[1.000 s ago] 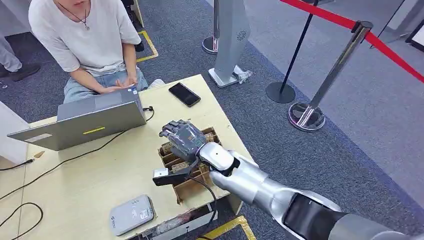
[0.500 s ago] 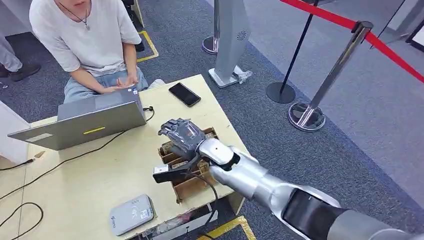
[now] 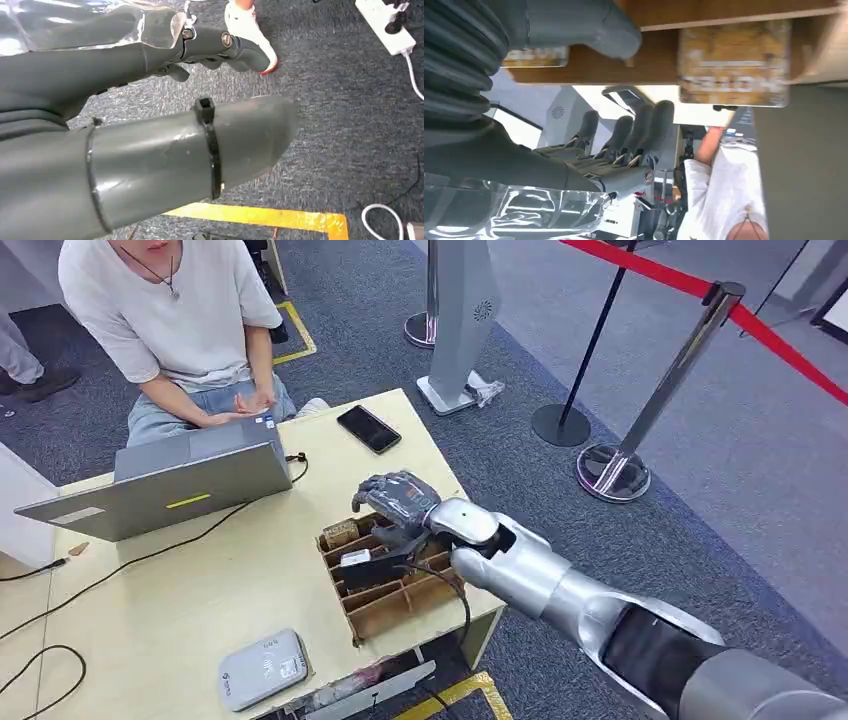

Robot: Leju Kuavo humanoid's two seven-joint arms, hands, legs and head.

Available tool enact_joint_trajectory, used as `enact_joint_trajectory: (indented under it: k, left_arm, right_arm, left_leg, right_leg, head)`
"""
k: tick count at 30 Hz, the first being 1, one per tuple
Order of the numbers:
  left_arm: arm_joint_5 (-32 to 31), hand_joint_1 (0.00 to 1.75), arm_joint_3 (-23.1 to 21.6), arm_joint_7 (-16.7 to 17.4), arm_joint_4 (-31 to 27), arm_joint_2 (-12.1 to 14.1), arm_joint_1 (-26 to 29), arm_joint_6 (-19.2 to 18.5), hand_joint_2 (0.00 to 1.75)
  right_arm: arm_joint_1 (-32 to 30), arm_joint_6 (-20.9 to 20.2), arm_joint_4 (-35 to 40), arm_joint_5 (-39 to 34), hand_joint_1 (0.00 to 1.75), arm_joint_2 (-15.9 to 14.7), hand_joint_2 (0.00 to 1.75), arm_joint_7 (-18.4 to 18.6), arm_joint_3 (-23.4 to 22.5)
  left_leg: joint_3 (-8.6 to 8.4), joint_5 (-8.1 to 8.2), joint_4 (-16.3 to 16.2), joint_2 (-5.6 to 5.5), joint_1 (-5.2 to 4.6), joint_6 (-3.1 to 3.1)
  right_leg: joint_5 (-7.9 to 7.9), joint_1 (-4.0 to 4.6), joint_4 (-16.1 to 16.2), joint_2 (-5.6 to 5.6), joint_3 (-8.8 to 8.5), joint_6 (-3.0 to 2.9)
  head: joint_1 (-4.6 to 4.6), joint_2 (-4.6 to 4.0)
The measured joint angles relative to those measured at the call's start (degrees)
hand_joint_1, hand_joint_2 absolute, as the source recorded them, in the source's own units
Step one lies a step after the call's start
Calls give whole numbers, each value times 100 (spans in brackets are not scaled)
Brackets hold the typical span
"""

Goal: Pass the card to the sensor for recognition and then transmit it.

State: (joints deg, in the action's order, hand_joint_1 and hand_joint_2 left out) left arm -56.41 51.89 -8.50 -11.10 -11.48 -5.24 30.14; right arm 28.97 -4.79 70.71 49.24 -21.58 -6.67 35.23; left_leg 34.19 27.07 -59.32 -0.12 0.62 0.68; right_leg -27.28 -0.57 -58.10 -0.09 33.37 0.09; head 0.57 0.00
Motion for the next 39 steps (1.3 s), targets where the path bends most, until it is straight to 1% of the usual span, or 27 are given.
enact_joint_trajectory:
  k: [3,4,10,12,13,15,19,23,32,33,39]
  left_arm:
    - [-24,0,0,239,0,-4,-45,-199,0]
    - [-28,0,0,284,0,-4,-71,-221,0]
    - [-35,0,0,308,0,-2,-111,-253,0]
    - [-35,0,0,310,0,-2,-121,-256,0]
    - [-35,0,0,310,0,-2,-122,-256,0]
    - [-24,0,0,310,0,-2,-122,-256,0]
    - [-20,0,0,310,0,-4,-124,-256,0]
    - [-17,0,0,310,0,-4,-125,-256,0]
    - [-17,0,0,345,0,-9,-130,-256,0]
    - [-17,0,0,345,0,-11,-131,-256,0]
    - [-15,0,0,367,0,-20,-145,-256,0]
  right_arm:
    - [98,-103,22,-59,96,-59,175,2,24]
    - [147,-122,20,-83,87,-63,175,4,35]
    - [231,-144,20,-113,86,-63,175,2,72]
    - [259,-153,20,-113,80,-63,175,2,87]
    - [280,-162,20,-116,80,-63,175,0,98]
    - [427,-199,22,-203,70,-63,175,-20,201]
    - [587,-212,22,-328,72,-63,175,-52,330]
    - [683,-216,22,-402,70,-63,175,-61,448]
    - [730,-247,-2,-419,75,-63,175,-52,723]
    - [732,-247,-9,-419,73,-63,175,-50,748]
    - [795,-277,-157,-422,77,-17,175,-35,924]
  left_leg:
    - [-1,0,0,1,1,0]
    - [-2,0,0,1,1,0]
    - [-3,-1,0,0,2,0]
    - [-2,-2,0,0,2,1]
    - [-2,-2,0,0,2,1]
    - [0,-2,0,0,2,1]
    - [0,-2,0,0,1,1]
    - [0,-2,0,0,1,1]
    - [0,-2,0,0,2,1]
    - [1,-2,1,-1,2,1]
    - [1,-2,1,0,1,1]
  right_leg:
    - [0,0,-1,1,1,0]
    - [0,1,-1,1,1,-1]
    - [1,1,-2,0,0,-1]
    - [0,2,-2,0,0,-1]
    - [0,2,-2,0,0,-1]
    - [0,2,-3,1,0,-1]
    - [0,2,-2,0,0,-1]
    - [0,2,-2,0,0,-1]
    - [0,2,-2,0,1,-1]
    - [0,2,-2,0,0,-1]
    - [0,2,-2,0,0,-1]
  head:
    - [0,0]
    - [-2,0]
    - [-2,0]
    - [0,0]
    - [0,0]
    - [0,0]
    - [0,0]
    - [0,0]
    - [0,0]
    - [0,0]
    - [0,0]
